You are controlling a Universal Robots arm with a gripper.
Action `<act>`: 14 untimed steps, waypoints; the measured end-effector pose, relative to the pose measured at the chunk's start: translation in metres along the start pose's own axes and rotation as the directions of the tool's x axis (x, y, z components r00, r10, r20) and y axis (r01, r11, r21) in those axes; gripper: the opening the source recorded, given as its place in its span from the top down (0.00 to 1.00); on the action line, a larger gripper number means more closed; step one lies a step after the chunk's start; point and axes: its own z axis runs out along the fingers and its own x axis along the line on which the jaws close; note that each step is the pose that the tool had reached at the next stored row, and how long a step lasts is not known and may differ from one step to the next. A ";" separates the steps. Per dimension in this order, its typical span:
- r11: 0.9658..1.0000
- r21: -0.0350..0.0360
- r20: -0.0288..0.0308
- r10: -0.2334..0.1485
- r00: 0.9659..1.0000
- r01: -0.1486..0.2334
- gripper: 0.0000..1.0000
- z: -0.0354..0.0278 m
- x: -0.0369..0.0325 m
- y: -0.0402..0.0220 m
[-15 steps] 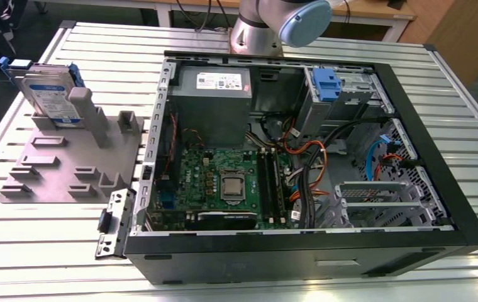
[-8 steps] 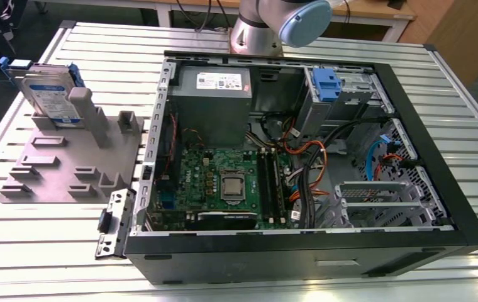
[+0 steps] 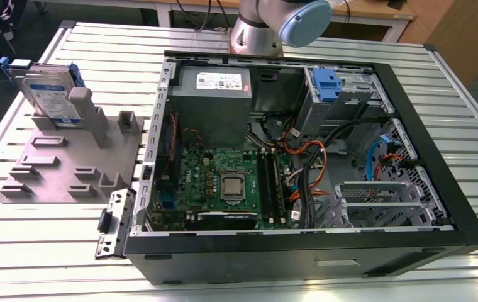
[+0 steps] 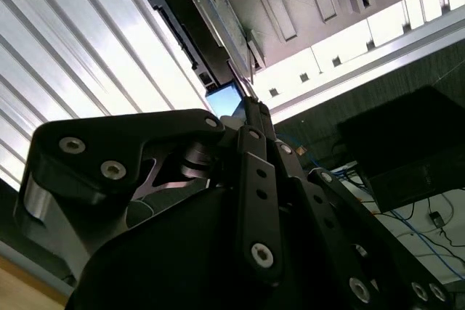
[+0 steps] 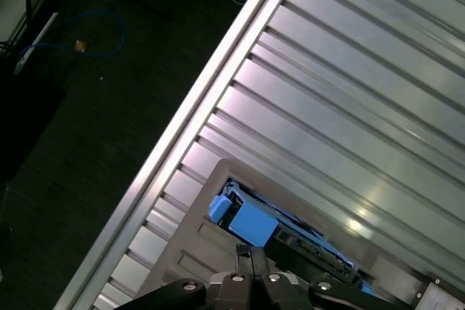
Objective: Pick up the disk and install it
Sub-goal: 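Pick up the disk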
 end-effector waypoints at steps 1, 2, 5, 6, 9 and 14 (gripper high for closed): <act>1.000 0.000 0.000 0.000 1.000 0.000 0.89 0.0000 0.0000 0.0000; 1.000 0.000 0.000 -0.001 1.000 0.001 0.89 0.0000 0.0000 0.0000; 1.000 0.000 -0.001 -0.015 1.000 0.015 0.89 0.0000 0.0000 0.0000; 1.000 0.000 -0.001 -0.025 1.000 0.025 0.89 0.0000 0.0000 0.0000; 0.998 0.000 -0.003 -0.069 0.998 0.069 0.89 0.0000 0.0000 0.0000; 0.989 0.000 -0.006 -0.151 0.989 0.151 0.89 0.0000 0.0000 0.0000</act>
